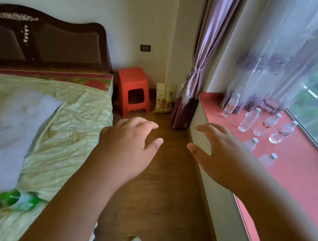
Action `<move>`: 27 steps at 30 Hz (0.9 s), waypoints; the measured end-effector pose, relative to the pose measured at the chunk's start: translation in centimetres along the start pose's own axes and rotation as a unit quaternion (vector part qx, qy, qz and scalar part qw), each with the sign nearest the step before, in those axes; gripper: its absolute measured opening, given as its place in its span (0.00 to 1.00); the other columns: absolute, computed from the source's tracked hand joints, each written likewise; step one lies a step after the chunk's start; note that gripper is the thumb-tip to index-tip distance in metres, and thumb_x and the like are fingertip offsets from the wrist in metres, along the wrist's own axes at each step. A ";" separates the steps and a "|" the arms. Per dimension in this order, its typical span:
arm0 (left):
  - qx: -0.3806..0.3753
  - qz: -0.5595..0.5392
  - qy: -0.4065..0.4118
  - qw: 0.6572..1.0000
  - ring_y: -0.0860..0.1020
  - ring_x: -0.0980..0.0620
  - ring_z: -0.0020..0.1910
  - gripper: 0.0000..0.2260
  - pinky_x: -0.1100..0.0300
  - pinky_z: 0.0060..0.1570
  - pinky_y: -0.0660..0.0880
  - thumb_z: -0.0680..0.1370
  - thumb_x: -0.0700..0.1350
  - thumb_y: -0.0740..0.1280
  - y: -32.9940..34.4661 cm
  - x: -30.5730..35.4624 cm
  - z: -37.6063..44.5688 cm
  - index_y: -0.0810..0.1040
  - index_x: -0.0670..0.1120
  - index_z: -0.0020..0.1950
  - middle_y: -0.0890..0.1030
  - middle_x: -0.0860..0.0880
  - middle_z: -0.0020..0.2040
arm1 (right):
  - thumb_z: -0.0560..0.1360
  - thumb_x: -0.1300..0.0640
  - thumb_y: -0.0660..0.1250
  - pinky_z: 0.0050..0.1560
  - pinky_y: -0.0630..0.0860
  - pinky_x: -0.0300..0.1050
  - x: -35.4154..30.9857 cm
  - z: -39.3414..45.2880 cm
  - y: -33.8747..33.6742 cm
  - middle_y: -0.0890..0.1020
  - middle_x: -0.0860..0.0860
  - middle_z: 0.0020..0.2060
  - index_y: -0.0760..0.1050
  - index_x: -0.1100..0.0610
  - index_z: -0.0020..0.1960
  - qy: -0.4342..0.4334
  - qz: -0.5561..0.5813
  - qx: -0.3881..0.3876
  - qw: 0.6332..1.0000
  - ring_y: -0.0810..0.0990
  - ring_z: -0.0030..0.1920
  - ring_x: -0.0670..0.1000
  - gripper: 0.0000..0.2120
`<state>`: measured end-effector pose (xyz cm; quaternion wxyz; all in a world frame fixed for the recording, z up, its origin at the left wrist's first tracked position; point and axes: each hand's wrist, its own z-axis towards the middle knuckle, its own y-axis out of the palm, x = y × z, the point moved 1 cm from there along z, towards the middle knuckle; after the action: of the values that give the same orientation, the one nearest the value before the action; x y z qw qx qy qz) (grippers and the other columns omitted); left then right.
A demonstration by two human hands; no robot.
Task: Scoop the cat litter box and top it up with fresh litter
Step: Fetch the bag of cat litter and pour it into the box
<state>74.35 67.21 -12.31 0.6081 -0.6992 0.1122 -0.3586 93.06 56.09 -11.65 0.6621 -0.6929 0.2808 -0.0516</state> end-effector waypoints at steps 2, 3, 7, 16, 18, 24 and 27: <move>0.002 0.004 -0.008 1.000 0.67 0.56 0.71 0.21 0.48 0.68 0.66 0.81 0.63 0.55 -0.4 -1.3 2.1 0.68 0.62 0.73 0.69 0.62 0.72 | 0.78 0.34 0.58 0.70 0.71 0.58 -0.2 2.3 0.1 0.64 0.42 0.75 0.61 0.42 0.76 0.005 -0.004 -0.007 1.000 0.67 0.74 0.51 0.29; 0.005 0.000 -0.012 1.000 0.67 0.56 0.71 0.21 0.48 0.68 0.66 0.80 0.64 0.55 -0.6 -2.0 3.0 0.68 0.62 0.72 0.69 0.62 0.72 | 0.78 0.34 0.58 0.70 0.71 0.57 -0.3 3.5 0.2 0.64 0.42 0.75 0.61 0.42 0.76 0.010 -0.006 -0.008 1.000 0.67 0.74 0.51 0.29; 0.000 -0.003 -0.035 0.999 0.67 0.57 0.71 0.21 0.49 0.69 0.65 0.81 0.64 0.56 -0.9 -4.1 7.2 0.68 0.62 0.73 0.68 0.64 0.72 | 0.78 0.34 0.58 0.71 0.70 0.57 -0.8 8.9 0.1 0.67 0.43 0.75 0.62 0.42 0.75 0.015 -0.012 0.002 1.000 0.66 0.74 0.51 0.29; 0.020 0.013 -0.072 0.997 0.65 0.53 0.73 0.21 0.45 0.70 0.67 0.81 0.63 0.56 -1.7 -4.5 21.4 0.68 0.61 0.73 0.68 0.60 0.73 | 0.78 0.34 0.59 0.70 0.70 0.58 0.7 24.3 -1.8 0.67 0.44 0.75 0.61 0.43 0.76 -0.022 0.007 -0.005 1.000 0.67 0.73 0.54 0.29; 0.027 0.022 -0.076 0.996 0.66 0.53 0.73 0.21 0.45 0.70 0.67 0.81 0.63 0.57 -1.7 -4.0 24.9 0.68 0.61 0.73 0.69 0.60 0.73 | 0.78 0.34 0.59 0.69 0.71 0.57 1.5 28.3 -2.4 0.67 0.45 0.75 0.62 0.43 0.76 -0.031 0.008 -0.016 0.999 0.68 0.73 0.55 0.30; 0.031 0.032 -0.100 0.994 0.67 0.53 0.72 0.21 0.45 0.69 0.68 0.81 0.64 0.56 -1.2 -3.2 35.0 0.68 0.62 0.73 0.69 0.61 0.73 | 0.77 0.34 0.60 0.66 0.74 0.58 4.1 39.7 -5.9 0.69 0.48 0.73 0.64 0.44 0.75 -0.057 0.022 -0.014 0.998 0.71 0.71 0.55 0.30; 0.032 0.020 -0.101 0.994 0.68 0.53 0.72 0.21 0.45 0.68 0.70 0.81 0.64 0.56 -1.1 -2.8 39.3 0.68 0.61 0.72 0.69 0.61 0.72 | 0.78 0.36 0.61 0.68 0.73 0.59 5.2 44.5 -8.1 0.69 0.49 0.73 0.63 0.45 0.75 -0.055 0.026 -0.002 0.998 0.70 0.71 0.56 0.28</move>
<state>97.09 99.36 -12.40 0.6454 -0.7099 0.0522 -0.2771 119.74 92.96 -10.77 0.6765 -0.6884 0.2617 0.0043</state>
